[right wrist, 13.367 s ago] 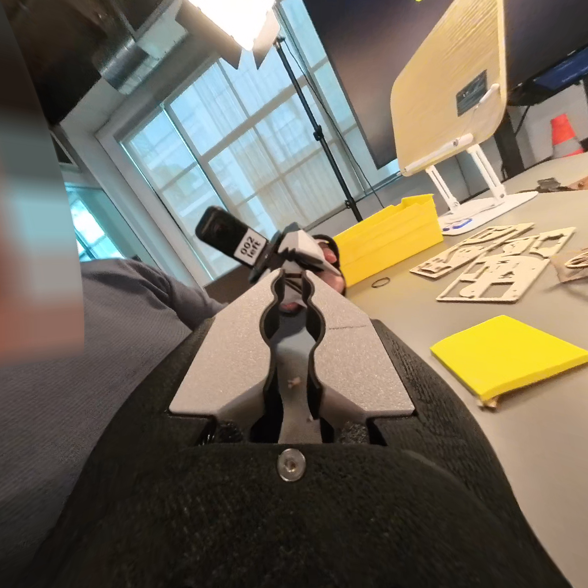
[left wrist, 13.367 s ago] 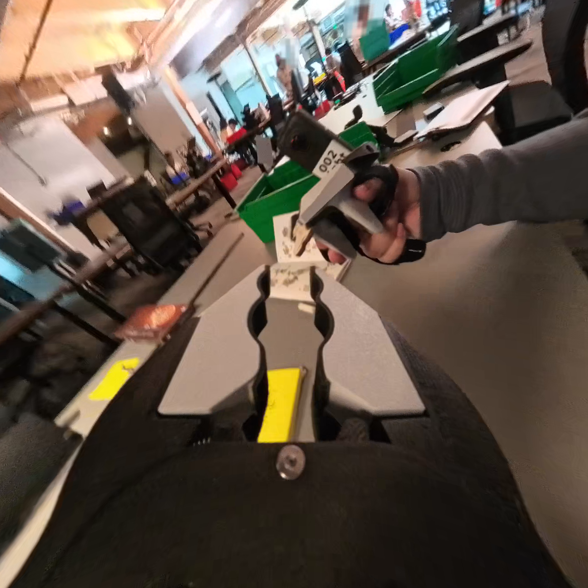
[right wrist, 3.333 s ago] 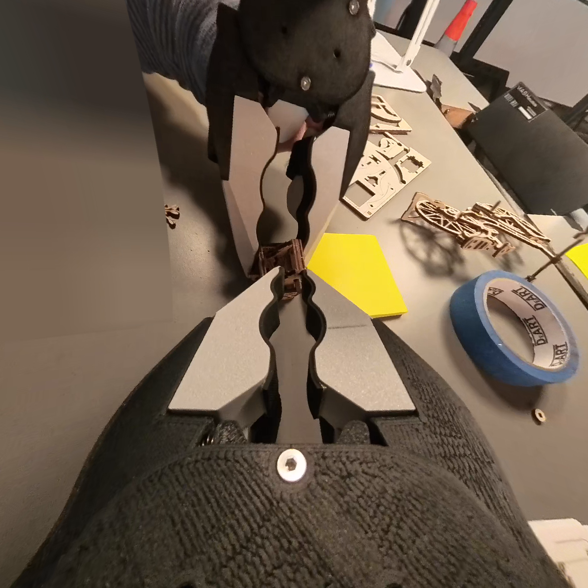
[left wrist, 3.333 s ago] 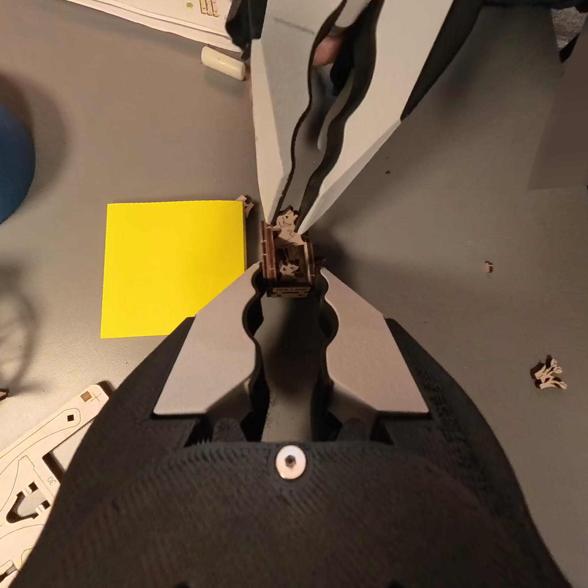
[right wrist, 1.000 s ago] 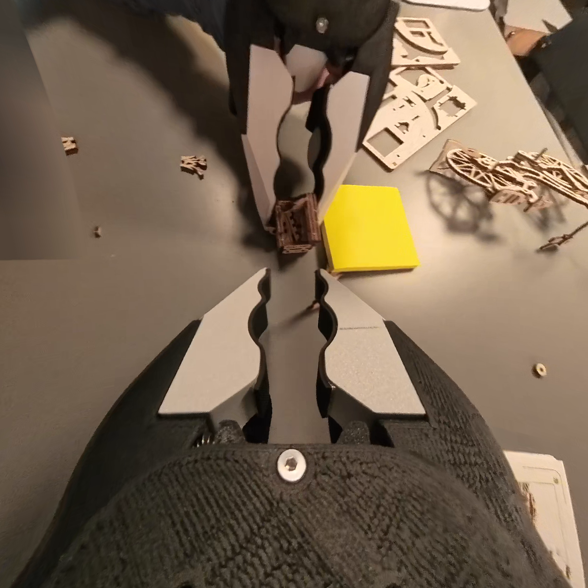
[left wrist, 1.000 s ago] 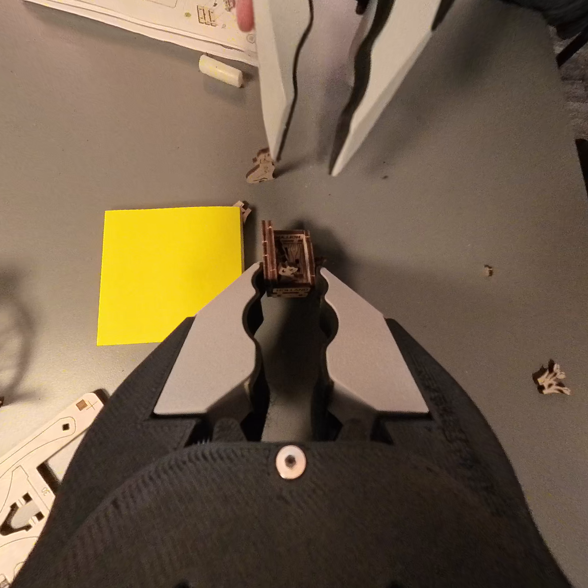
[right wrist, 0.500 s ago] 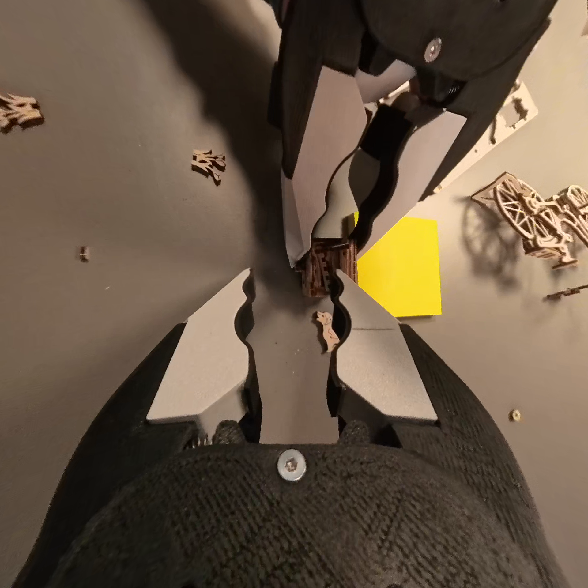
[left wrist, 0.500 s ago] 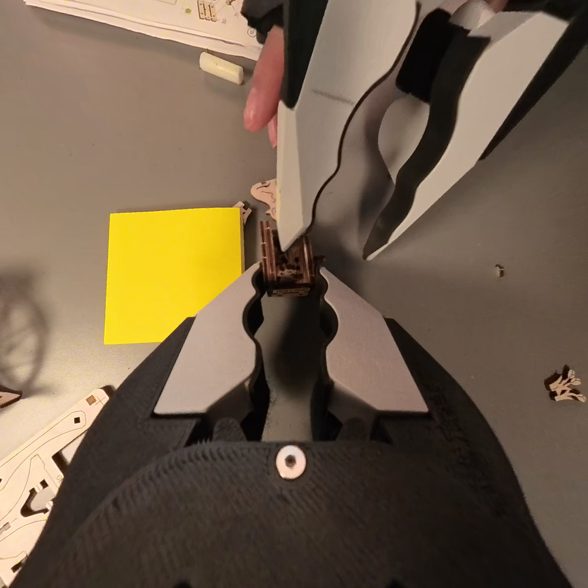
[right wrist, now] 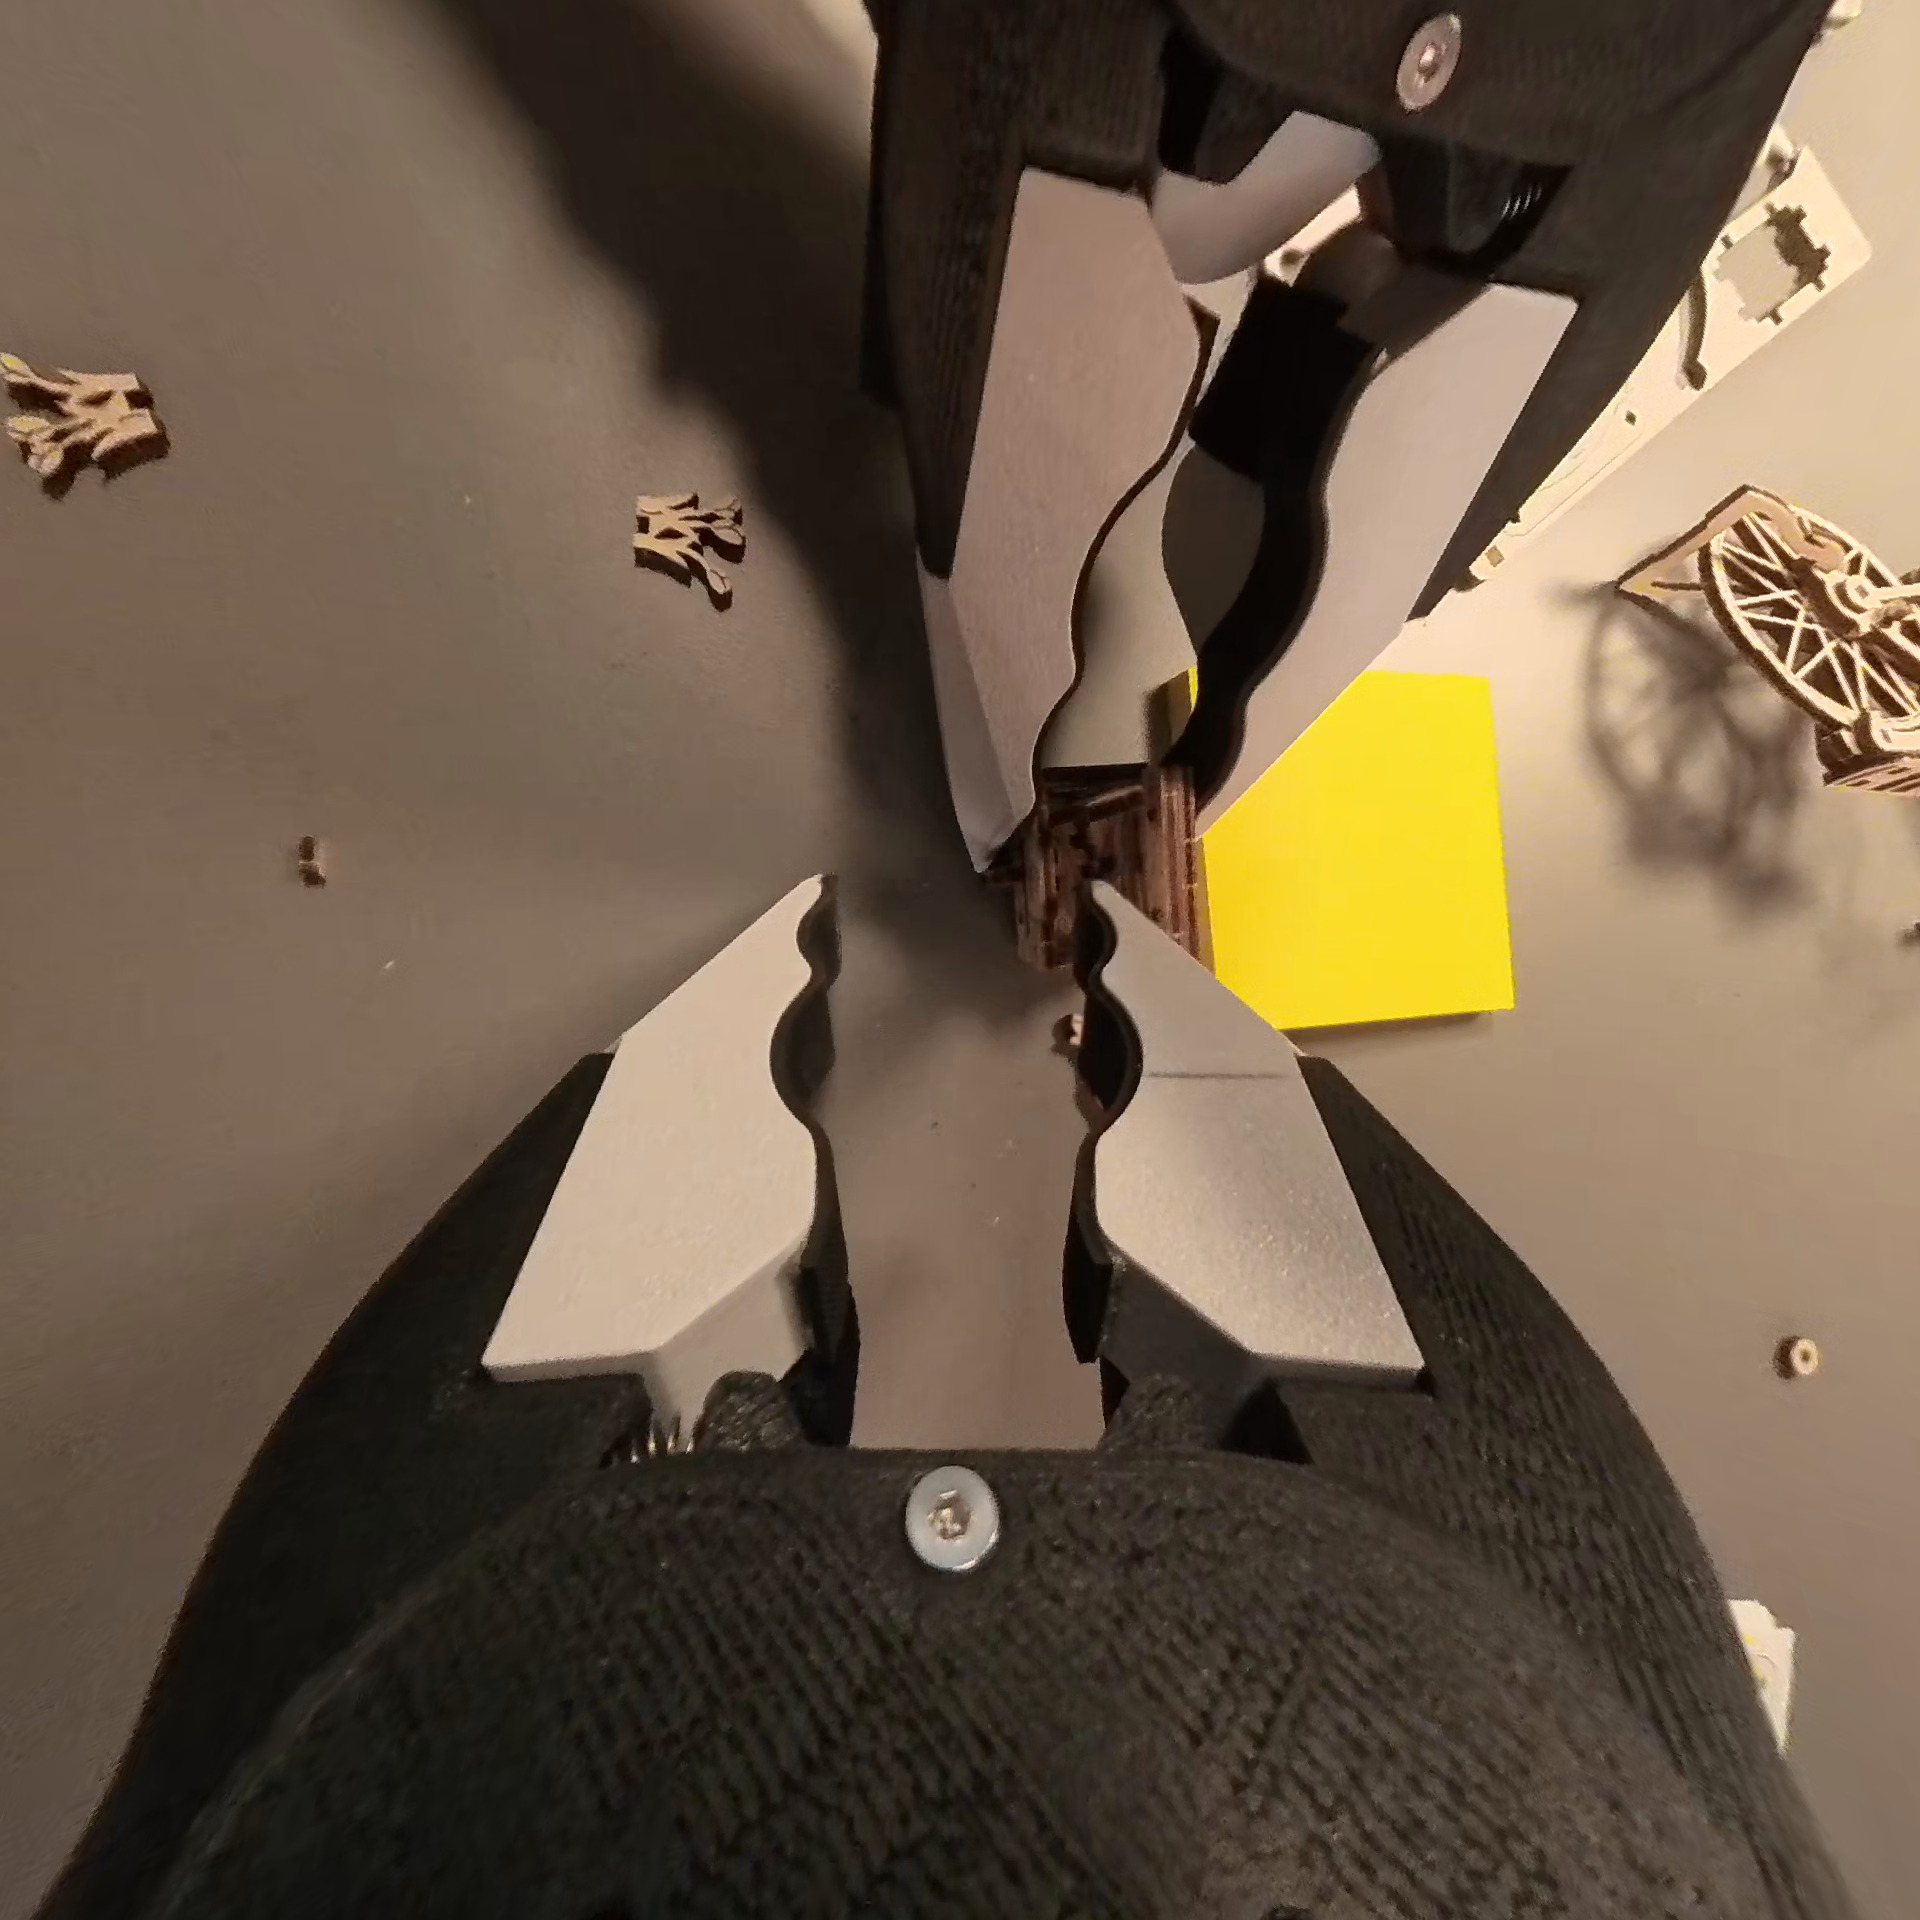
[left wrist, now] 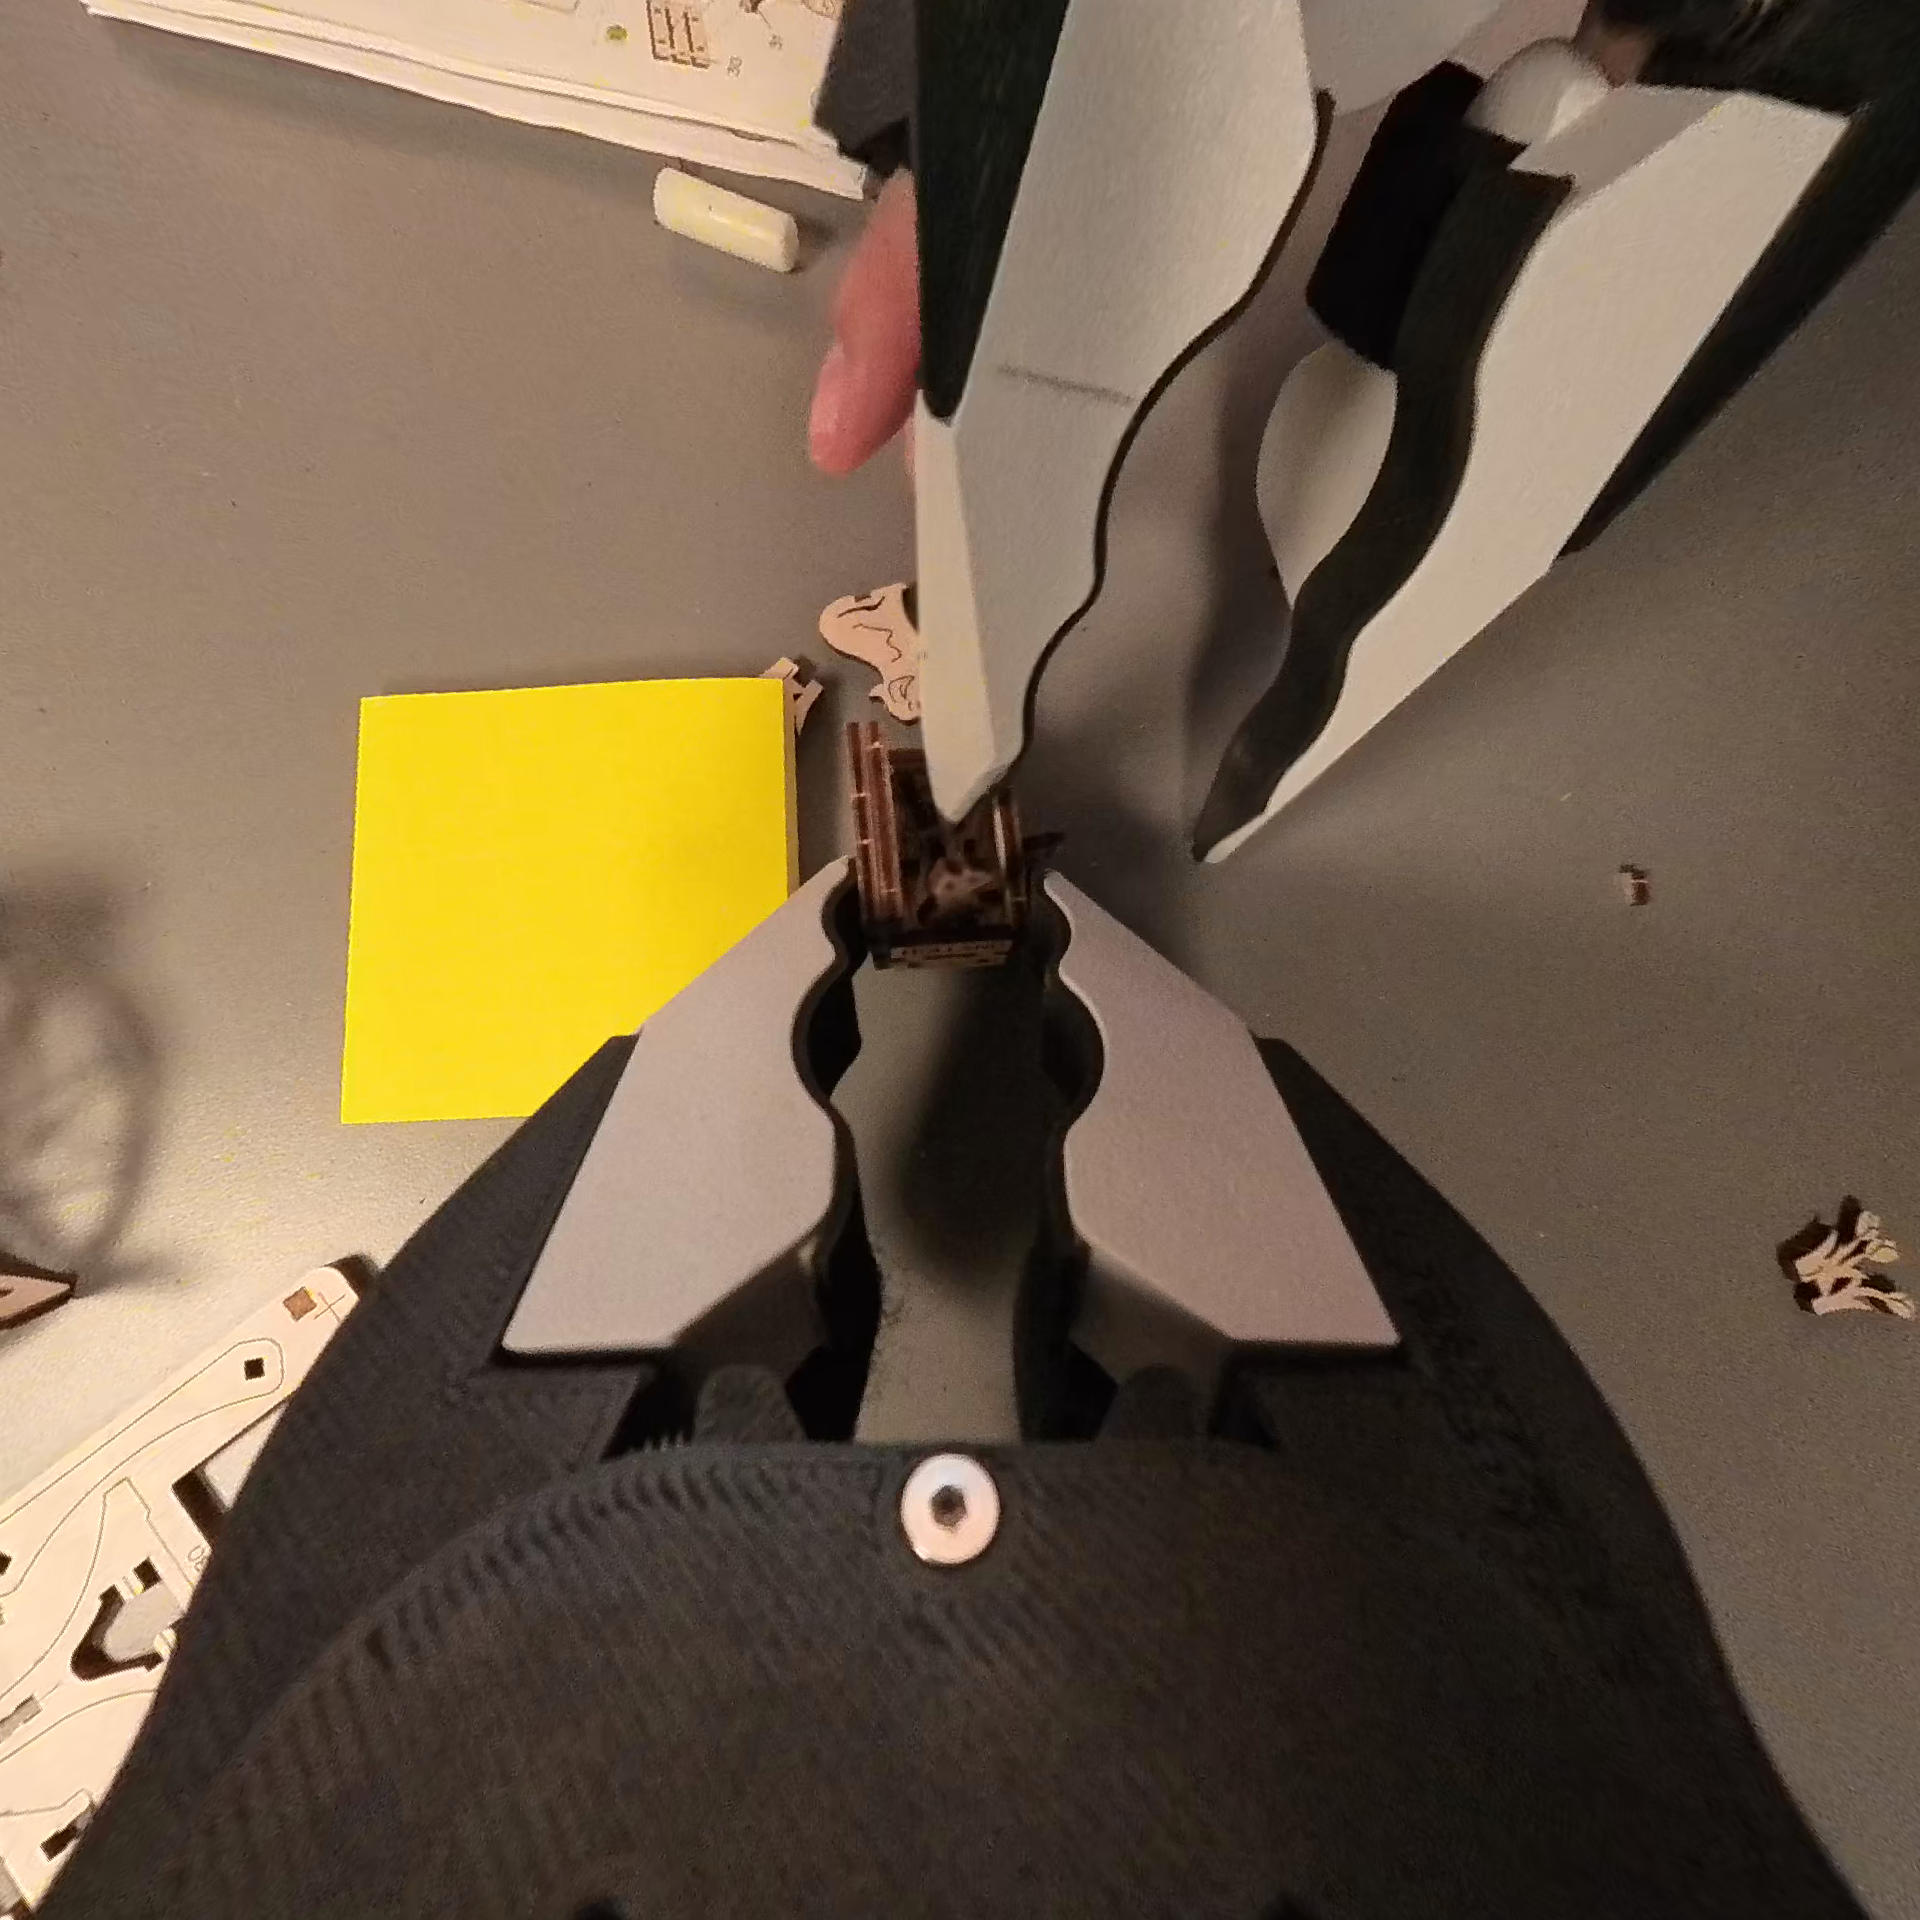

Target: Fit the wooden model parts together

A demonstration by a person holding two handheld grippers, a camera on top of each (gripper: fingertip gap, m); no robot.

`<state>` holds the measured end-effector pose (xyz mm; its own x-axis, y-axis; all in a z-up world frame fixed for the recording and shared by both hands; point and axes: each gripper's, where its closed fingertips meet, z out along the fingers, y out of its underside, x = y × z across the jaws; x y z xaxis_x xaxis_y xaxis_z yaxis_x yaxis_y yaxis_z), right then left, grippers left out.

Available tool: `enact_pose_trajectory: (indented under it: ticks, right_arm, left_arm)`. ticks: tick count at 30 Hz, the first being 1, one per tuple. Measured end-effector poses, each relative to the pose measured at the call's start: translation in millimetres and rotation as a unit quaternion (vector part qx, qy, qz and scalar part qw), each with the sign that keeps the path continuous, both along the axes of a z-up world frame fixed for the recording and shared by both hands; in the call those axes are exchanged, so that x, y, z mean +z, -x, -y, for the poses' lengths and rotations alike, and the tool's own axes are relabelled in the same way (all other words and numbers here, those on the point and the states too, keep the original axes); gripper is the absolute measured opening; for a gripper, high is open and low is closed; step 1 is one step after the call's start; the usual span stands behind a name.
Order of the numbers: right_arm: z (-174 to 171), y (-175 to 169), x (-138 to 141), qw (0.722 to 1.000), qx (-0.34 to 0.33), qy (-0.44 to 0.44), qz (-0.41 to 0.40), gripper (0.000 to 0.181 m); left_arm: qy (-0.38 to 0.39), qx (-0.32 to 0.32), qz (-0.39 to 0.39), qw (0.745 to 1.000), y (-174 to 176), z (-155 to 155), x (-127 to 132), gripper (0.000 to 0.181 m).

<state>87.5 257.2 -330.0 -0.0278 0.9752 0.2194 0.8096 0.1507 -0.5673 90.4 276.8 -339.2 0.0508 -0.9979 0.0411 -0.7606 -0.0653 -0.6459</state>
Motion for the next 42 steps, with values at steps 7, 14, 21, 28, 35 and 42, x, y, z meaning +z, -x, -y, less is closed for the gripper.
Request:
enact_pose_trajectory:
  ticks: [7, 14, 21, 28, 35, 42]
  right_arm:
    - [-18.6, 0.3, 19.4, 0.997, 0.002, -0.069, -0.038, 0.004]
    - [-25.8, -0.3, 7.9, 0.997, 0.027, -0.078, 0.001, 0.000]
    - [-24.7, 2.5, 7.4, 0.995, 0.070, -0.058, 0.041, 0.000]
    - [-24.5, 1.9, 5.6, 0.985, 0.113, -0.078, 0.102, 0.000]
    - [-21.0, 1.2, 31.0, 0.995, 0.095, -0.026, -0.002, 0.019]
    - [-22.6, 14.5, 23.9, 0.987, 0.130, -0.083, -0.045, 0.021]
  left_arm:
    - [-0.002, -0.004, 0.000, 1.000, -0.1, 0.1, 0.0, 0.028]
    - [-0.002, -0.006, 0.000, 1.000, -0.2, 0.2, 0.1, 0.028]
    - [-0.007, -0.009, -0.002, 1.000, -0.1, 0.3, 0.2, 0.028]
    - [-0.006, -0.008, -0.003, 1.000, 0.0, 0.3, 0.3, 0.028]
    - [-0.005, -0.011, 0.001, 1.000, -0.2, 0.6, 0.3, 0.028]
    - [-0.004, -0.014, 0.005, 1.000, -0.1, 0.7, 0.4, 0.028]
